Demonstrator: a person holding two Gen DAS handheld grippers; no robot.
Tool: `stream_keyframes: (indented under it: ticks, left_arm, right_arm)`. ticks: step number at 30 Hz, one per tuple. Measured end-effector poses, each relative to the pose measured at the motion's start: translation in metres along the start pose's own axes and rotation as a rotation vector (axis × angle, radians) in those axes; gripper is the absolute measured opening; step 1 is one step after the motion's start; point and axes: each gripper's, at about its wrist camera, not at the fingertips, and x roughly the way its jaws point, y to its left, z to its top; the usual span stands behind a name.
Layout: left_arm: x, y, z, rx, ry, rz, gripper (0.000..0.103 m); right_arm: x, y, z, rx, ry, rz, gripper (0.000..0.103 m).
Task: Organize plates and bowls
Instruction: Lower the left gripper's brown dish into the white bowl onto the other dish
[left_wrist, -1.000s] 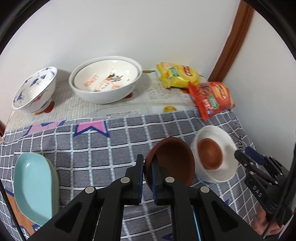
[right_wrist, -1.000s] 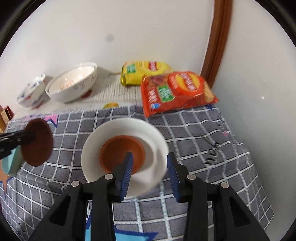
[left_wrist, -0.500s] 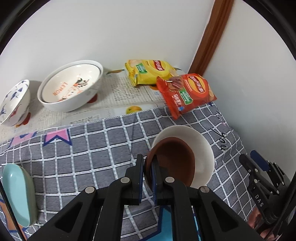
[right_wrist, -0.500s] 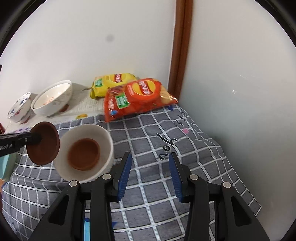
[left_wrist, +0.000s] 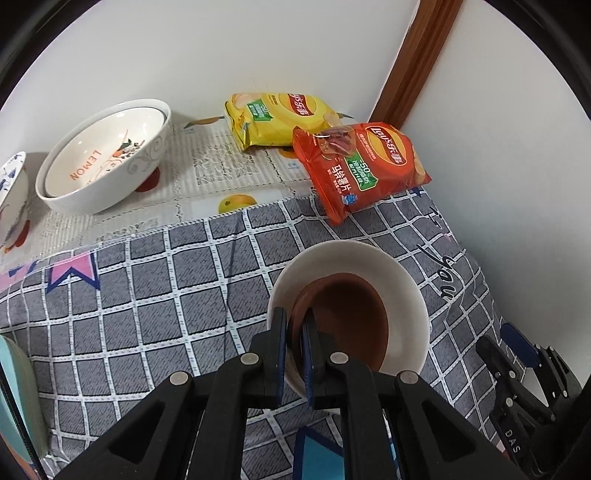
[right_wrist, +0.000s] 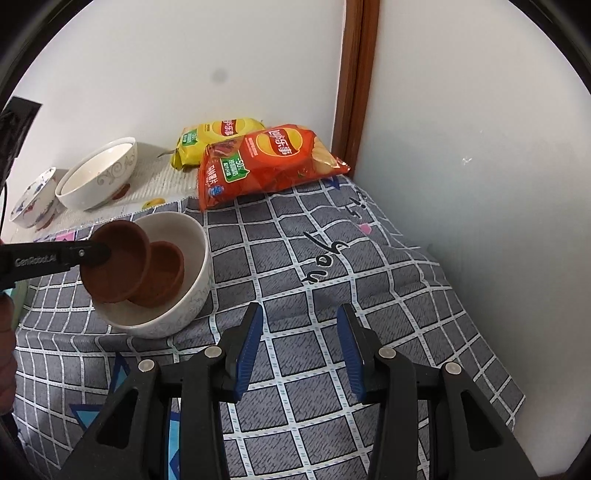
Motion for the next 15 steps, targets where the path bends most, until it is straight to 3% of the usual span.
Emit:
stream_keyframes:
  ticks: [15]
  left_arm:
    - [0.017,-0.006,0.005,0.013,0.021,-0.004,0.009]
  right_arm:
    - [0.0,0.003,0.002,-0.003,0.0,-0.002,0.041]
